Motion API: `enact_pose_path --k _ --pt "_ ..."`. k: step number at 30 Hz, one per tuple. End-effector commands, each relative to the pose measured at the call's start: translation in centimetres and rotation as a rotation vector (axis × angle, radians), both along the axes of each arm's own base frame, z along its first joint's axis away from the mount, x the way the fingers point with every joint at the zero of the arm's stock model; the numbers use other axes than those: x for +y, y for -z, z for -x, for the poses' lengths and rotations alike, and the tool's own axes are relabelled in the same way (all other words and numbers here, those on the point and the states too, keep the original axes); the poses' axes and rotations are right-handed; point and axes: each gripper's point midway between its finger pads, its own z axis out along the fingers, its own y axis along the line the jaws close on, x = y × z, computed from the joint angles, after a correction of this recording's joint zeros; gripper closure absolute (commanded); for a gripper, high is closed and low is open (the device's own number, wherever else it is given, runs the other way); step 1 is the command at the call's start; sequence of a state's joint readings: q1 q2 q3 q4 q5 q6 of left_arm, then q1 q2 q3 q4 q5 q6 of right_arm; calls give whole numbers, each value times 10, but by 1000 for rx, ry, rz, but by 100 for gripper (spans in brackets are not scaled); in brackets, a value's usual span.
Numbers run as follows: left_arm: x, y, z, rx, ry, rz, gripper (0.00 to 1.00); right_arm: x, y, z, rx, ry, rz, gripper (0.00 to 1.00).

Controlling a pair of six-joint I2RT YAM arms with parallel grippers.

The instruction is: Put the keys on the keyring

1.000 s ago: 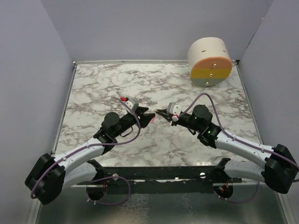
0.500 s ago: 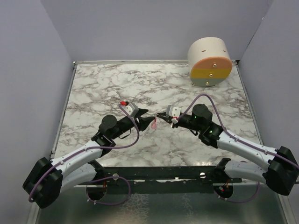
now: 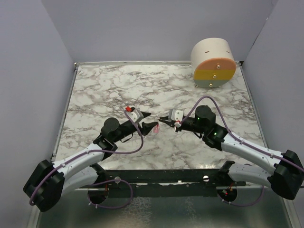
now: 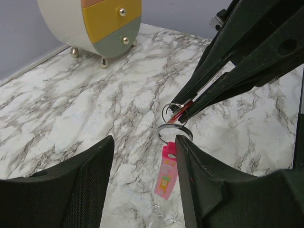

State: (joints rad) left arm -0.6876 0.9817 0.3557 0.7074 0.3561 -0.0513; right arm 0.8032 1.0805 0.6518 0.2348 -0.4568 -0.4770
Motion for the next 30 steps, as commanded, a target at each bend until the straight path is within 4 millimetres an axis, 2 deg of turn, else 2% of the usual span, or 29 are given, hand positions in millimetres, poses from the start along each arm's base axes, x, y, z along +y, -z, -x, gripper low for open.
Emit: enact_pose_path --k 1,9,16,18,22,26,30 --pt "-4 -6 6 -65 49 -3 44 3 -19 6 -32 -43 -27 99" --pt "-16 -5 9 -81 124 -6 46 4 -16 8 -26 -56 -17 99" --pt "-25 -5 9 -93 166 -9 56 3 -14 10 -21 -62 -14 99" --pt "-26 -6 10 -103 179 -5 62 2 -13 10 -21 -60 -13 99" --pt "-28 -8 12 -113 198 -4 82 2 -12 10 -16 -58 -13 99" --pt "-27 -8 9 -110 176 -1 95 0 -12 10 -15 -45 -18 99" --pt "-22 -9 4 -107 132 6 100 -2 -10 9 -6 -28 -22 99"
